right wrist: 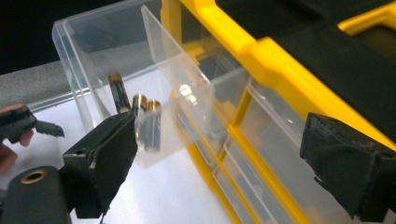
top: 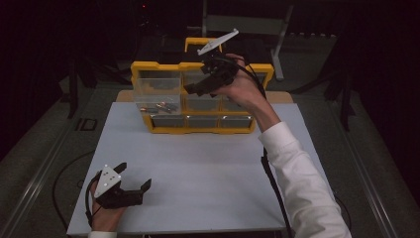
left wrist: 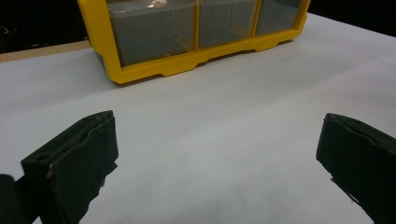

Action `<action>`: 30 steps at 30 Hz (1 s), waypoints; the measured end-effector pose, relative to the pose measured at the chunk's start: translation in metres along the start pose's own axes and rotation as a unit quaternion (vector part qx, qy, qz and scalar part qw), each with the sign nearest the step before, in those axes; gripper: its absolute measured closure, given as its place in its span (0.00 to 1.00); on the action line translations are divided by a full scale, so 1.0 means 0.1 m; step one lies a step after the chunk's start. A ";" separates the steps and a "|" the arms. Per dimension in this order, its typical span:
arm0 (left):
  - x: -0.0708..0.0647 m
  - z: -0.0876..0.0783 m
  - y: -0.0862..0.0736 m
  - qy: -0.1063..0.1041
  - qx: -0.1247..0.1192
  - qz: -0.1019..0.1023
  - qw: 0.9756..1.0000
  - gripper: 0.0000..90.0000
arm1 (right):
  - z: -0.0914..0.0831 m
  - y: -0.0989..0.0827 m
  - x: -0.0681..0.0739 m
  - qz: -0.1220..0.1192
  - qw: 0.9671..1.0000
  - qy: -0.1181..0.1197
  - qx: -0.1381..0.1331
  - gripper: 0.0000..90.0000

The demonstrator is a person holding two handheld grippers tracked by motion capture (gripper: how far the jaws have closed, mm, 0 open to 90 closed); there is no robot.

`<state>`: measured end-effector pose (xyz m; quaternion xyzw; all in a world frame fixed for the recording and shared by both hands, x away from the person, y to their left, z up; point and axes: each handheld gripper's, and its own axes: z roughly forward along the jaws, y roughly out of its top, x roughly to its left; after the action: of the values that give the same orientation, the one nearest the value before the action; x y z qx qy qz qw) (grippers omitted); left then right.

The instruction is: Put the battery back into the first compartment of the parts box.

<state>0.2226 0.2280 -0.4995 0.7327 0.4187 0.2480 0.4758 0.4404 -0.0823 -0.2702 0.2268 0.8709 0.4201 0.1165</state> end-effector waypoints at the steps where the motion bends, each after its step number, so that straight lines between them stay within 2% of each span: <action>1: 0.00 0.00 0.00 0.000 0.000 0.000 1.000 0.00 | -0.01 -0.03 -0.01 -0.002 1.000 -0.005 -0.001 0.11; 2: 0.00 0.00 0.00 -0.001 -0.001 0.000 1.000 0.00 | -0.02 -0.07 -0.01 -0.004 1.000 -0.013 -0.003 0.11; 4: 0.00 0.00 0.00 0.000 0.000 0.000 1.000 0.00 | -0.03 -0.15 -0.02 -0.001 1.000 -0.010 -0.003 0.11; 8: -0.01 0.01 0.00 -0.001 0.002 0.002 1.000 0.00 | -0.03 -0.22 -0.02 -0.004 1.000 -0.018 0.001 0.10; 10: -0.01 0.01 0.00 -0.002 0.003 0.002 1.000 0.00 | 0.00 -0.36 -0.02 -0.002 1.000 -0.024 0.004 0.10; 12: -0.01 0.01 0.00 -0.003 0.003 0.002 1.000 0.00 | 0.02 -0.45 -0.02 0.006 1.000 -0.030 0.000 0.10; 14: -0.01 0.02 0.00 -0.003 0.003 0.003 1.000 0.00 | 0.05 -0.56 -0.02 0.024 0.999 -0.034 -0.009 0.10; 16: -0.01 0.01 0.00 -0.004 0.002 0.003 1.000 0.00 | 0.10 -0.69 -0.02 0.035 0.999 -0.035 -0.013 0.10; 22: -0.01 0.02 0.01 -0.005 0.001 0.002 1.000 0.00 | 0.20 -1.12 -0.01 0.055 0.998 -0.039 -0.001 0.10; 30: 0.00 0.03 0.01 -0.005 0.000 0.000 1.000 0.00 | 0.12 -1.71 0.06 0.076 0.996 -0.039 -0.005 0.10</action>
<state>0.2254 0.2265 -0.4999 0.7340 0.4159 0.2446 0.4779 0.3888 -0.1637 -0.4118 0.3079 0.8440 0.4226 0.1197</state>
